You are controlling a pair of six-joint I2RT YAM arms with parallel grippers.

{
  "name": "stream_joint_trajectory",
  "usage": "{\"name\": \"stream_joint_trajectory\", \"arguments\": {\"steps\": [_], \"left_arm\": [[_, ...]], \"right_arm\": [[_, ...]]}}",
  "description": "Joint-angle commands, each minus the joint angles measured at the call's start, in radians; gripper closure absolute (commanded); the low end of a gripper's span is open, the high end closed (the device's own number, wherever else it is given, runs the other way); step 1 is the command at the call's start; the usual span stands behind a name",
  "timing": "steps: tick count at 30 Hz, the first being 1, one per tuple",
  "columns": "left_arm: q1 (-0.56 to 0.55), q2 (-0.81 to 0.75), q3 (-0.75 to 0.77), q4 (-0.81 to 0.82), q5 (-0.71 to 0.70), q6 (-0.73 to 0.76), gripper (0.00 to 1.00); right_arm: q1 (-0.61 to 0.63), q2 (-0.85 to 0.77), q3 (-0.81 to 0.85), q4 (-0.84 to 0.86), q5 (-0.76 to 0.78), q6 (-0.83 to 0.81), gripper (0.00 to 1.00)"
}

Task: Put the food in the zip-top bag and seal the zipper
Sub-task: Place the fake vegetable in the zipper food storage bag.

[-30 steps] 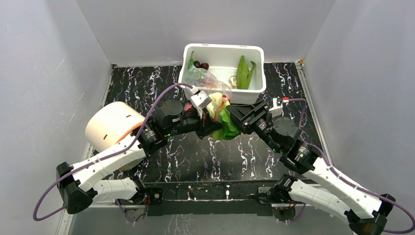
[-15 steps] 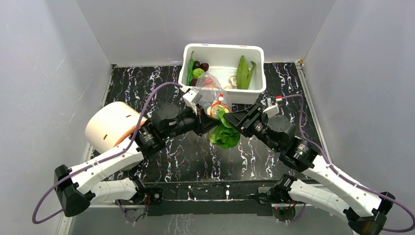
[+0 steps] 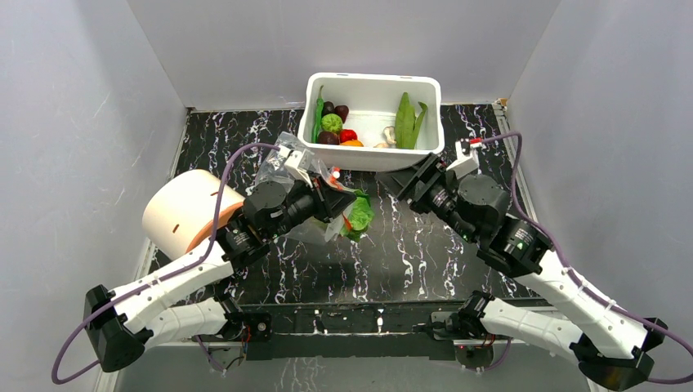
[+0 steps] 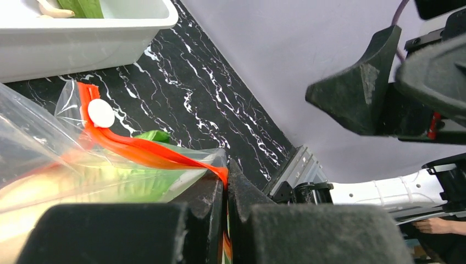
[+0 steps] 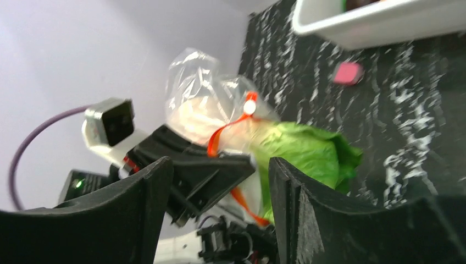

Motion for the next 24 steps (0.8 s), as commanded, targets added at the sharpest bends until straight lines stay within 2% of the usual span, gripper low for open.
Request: {"name": "stream_joint_trajectory", "arguments": {"steps": [1, 4, 8, 10, 14, 16, 17, 19, 24], "left_arm": [[0.010, -0.041, -0.002, 0.076, -0.013, -0.021, 1.00], [0.013, -0.045, -0.005, 0.083, -0.012, -0.025, 1.00], [0.021, -0.050, -0.004, 0.083, -0.011, -0.027, 1.00], [0.024, -0.053, -0.006, 0.087, -0.009, -0.027, 1.00], [0.030, -0.058, -0.018, 0.118, 0.004, -0.040, 1.00], [0.033, -0.058, -0.018, 0.136, 0.015, -0.050, 1.00], [0.034, -0.057, -0.015, 0.141, 0.019, -0.052, 1.00], [0.035, -0.055, -0.003, 0.146, 0.027, -0.051, 1.00], [0.036, -0.052, 0.023, 0.162, 0.033, -0.058, 1.00]], "right_arm": [[0.003, 0.066, 0.147, -0.071, 0.220, -0.179, 0.37], [-0.004, 0.132, 0.180, -0.134, 0.325, -0.280, 0.36], [-0.077, 0.173, 0.153, -0.140, 0.264, -0.294, 0.36], [-0.209, 0.173, 0.100, -0.104, 0.099, -0.283, 0.36], [-0.587, 0.193, -0.025, -0.005, -0.350, -0.281, 0.38], [-0.694, 0.223, -0.102, 0.063, -0.545, -0.265, 0.42], [-0.718, 0.233, -0.145, 0.100, -0.624, -0.249, 0.44], [-0.727, 0.234, -0.235, 0.168, -0.687, -0.213, 0.48], [-0.727, 0.178, -0.465, 0.326, -0.748, -0.059, 0.54]]}}
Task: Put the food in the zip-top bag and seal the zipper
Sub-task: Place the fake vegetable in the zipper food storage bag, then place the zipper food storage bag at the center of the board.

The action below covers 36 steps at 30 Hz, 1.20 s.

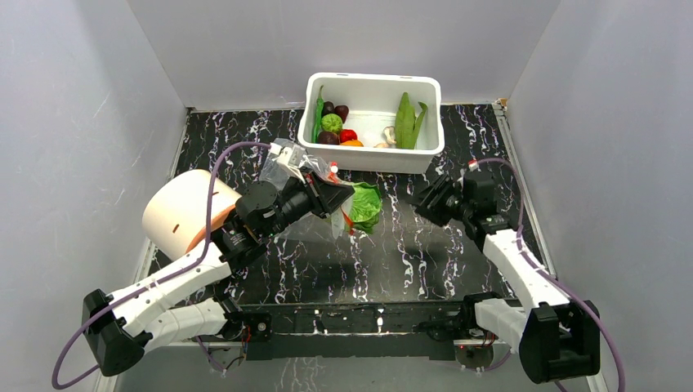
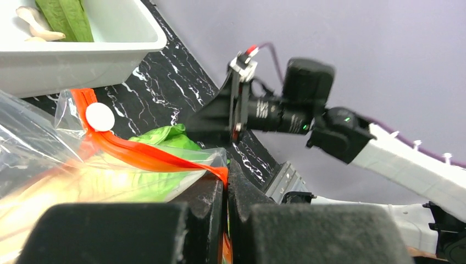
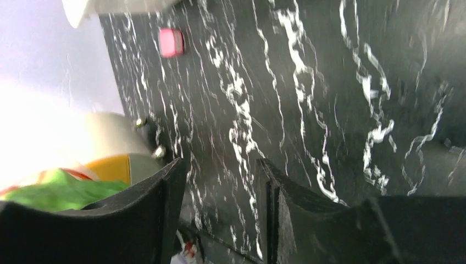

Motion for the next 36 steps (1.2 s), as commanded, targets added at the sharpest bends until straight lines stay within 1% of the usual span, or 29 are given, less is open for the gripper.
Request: {"name": "stream_joint_trajectory", "arguments": {"steps": [1, 3, 5, 7, 8, 10, 13, 16, 19, 22, 28, 32, 34, 36], "left_arm": [[0.006, -0.027, 0.050, 0.088, 0.025, -0.011, 1.00], [0.007, -0.022, 0.061, 0.102, 0.030, -0.017, 1.00], [0.007, -0.017, 0.068, 0.125, 0.035, -0.030, 1.00], [0.007, -0.011, 0.073, 0.157, 0.045, -0.044, 1.00], [0.008, -0.006, 0.077, 0.171, 0.050, -0.050, 1.00], [0.007, 0.006, 0.084, 0.193, 0.064, -0.064, 1.00], [0.008, 0.023, 0.096, 0.223, 0.086, -0.078, 1.00], [0.007, 0.026, 0.098, 0.253, 0.093, -0.093, 1.00], [0.007, 0.023, 0.094, 0.274, 0.095, -0.105, 1.00], [0.007, 0.024, 0.098, 0.284, 0.102, -0.111, 1.00], [0.008, 0.022, 0.081, 0.338, 0.117, -0.139, 1.00], [0.008, 0.035, 0.068, 0.383, 0.141, -0.158, 1.00], [0.007, 0.037, 0.067, 0.375, 0.144, -0.154, 1.00], [0.007, 0.028, 0.066, 0.351, 0.140, -0.127, 1.00]], "right_arm": [[-0.001, -0.075, -0.138, 0.206, -0.162, 0.141, 0.55], [0.004, -0.111, -0.224, 0.262, -0.162, 0.208, 0.58], [0.035, -0.151, -0.289, 0.315, -0.139, 0.279, 0.61], [0.102, -0.170, -0.311, 0.325, -0.076, 0.319, 0.61], [0.159, -0.170, -0.316, 0.339, -0.046, 0.340, 0.61], [0.248, -0.147, -0.349, 0.405, -0.004, 0.400, 0.60], [0.363, -0.074, -0.392, 0.563, 0.038, 0.509, 0.59], [0.436, 0.024, -0.402, 0.730, 0.043, 0.608, 0.56], [0.491, 0.066, -0.375, 0.779, 0.067, 0.681, 0.50], [0.512, 0.073, -0.372, 0.811, 0.104, 0.759, 0.45], [0.514, 0.084, -0.386, 0.974, 0.196, 0.911, 0.44], [0.514, 0.124, -0.273, 0.970, 0.161, 0.922, 0.44], [0.513, 0.126, -0.243, 1.008, 0.154, 0.916, 0.45], [0.514, 0.096, -0.217, 1.001, 0.166, 0.874, 0.47]]}}
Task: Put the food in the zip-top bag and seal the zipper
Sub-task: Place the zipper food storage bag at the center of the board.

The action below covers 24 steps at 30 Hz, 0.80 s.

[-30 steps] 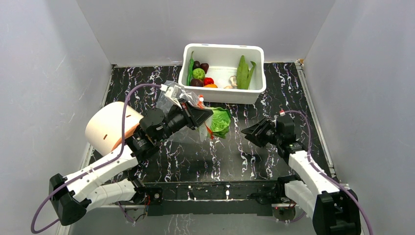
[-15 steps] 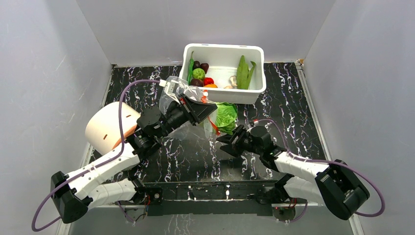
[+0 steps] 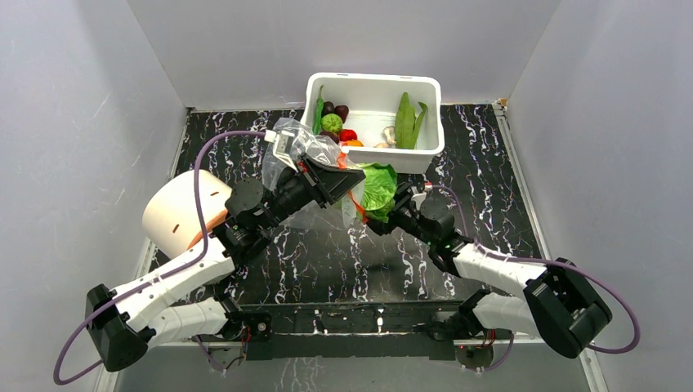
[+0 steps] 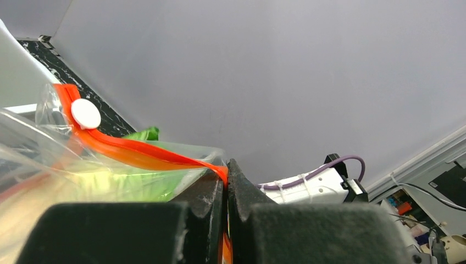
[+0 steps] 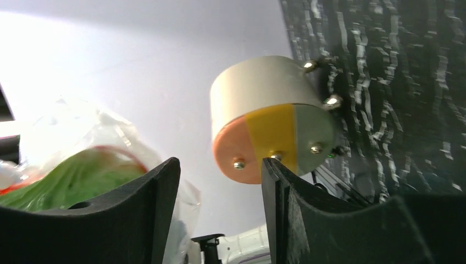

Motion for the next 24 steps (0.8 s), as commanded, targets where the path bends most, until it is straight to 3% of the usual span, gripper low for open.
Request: {"name": "stream_joint_trajectory", "arguments": {"steps": [1, 5, 8, 14, 18, 21, 24], "left_arm": [[0.005, -0.020, 0.018, 0.037, 0.011, 0.040, 1.00], [0.005, -0.050, -0.003, -0.057, -0.019, 0.118, 1.00], [0.007, -0.061, -0.024, -0.101, -0.028, 0.143, 1.00], [0.007, -0.093, -0.092, -0.020, -0.027, 0.143, 1.00], [0.009, -0.109, -0.105, 0.010, -0.002, 0.165, 1.00], [0.009, -0.114, -0.112, 0.035, 0.019, 0.178, 1.00], [0.008, -0.113, -0.126, 0.075, 0.035, 0.185, 1.00]], "right_arm": [[0.003, -0.061, 0.121, 0.093, 0.025, -0.053, 0.48], [0.005, -0.148, 0.248, -0.132, 0.042, -0.258, 0.50], [0.016, -0.179, 0.272, -0.168, 0.020, -0.333, 0.52], [0.045, -0.179, 0.227, -0.143, -0.085, -0.348, 0.54], [0.047, -0.191, 0.249, -0.218, -0.144, -0.380, 0.54], [0.068, -0.181, 0.296, -0.345, -0.174, -0.423, 0.49], [0.101, -0.184, 0.247, -0.298, -0.170, -0.380, 0.46]]}}
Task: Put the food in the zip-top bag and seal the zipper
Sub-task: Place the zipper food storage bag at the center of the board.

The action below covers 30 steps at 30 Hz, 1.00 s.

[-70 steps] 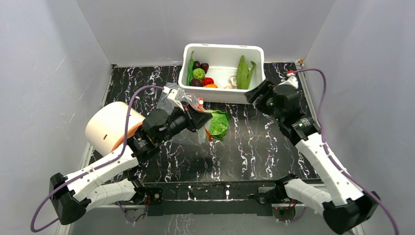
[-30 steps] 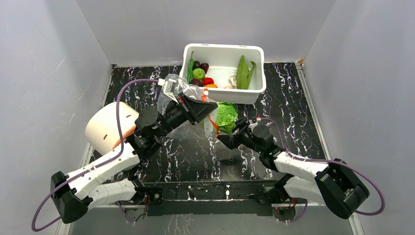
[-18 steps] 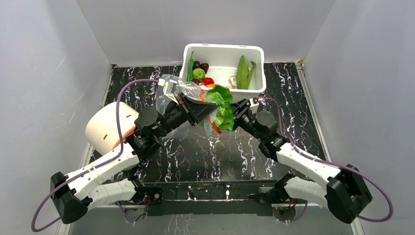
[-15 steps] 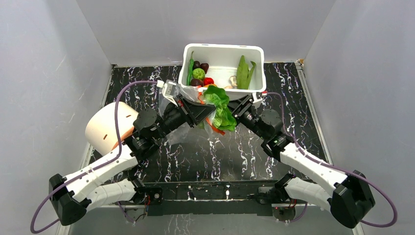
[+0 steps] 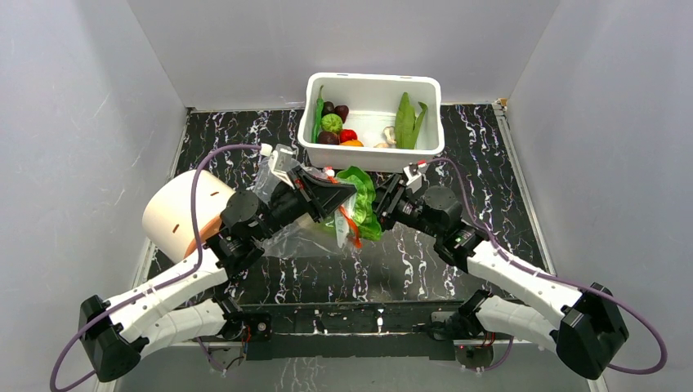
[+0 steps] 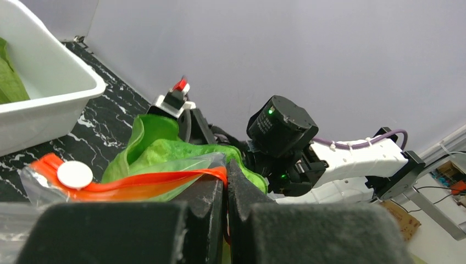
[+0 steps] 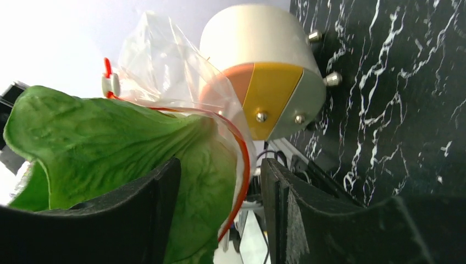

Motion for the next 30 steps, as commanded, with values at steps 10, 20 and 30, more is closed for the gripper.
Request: {"name": "stream_joint_trajectory", "arguments": {"steps": [10, 20, 30], "left_arm": [[0.006, 0.000, -0.066, 0.064, 0.059, 0.097, 1.00], [0.005, 0.107, -0.075, 0.114, -0.018, 0.039, 1.00], [-0.076, 0.300, -0.196, 0.497, -0.097, -0.047, 1.00]], "right_arm": [[0.100, -0.022, -0.046, 0.407, -0.014, 0.118, 0.69], [0.100, -0.283, 0.019, -0.127, 0.232, -0.083, 1.00], [0.101, -0.310, 0.070, -0.520, 0.365, -0.271, 1.00]]}}
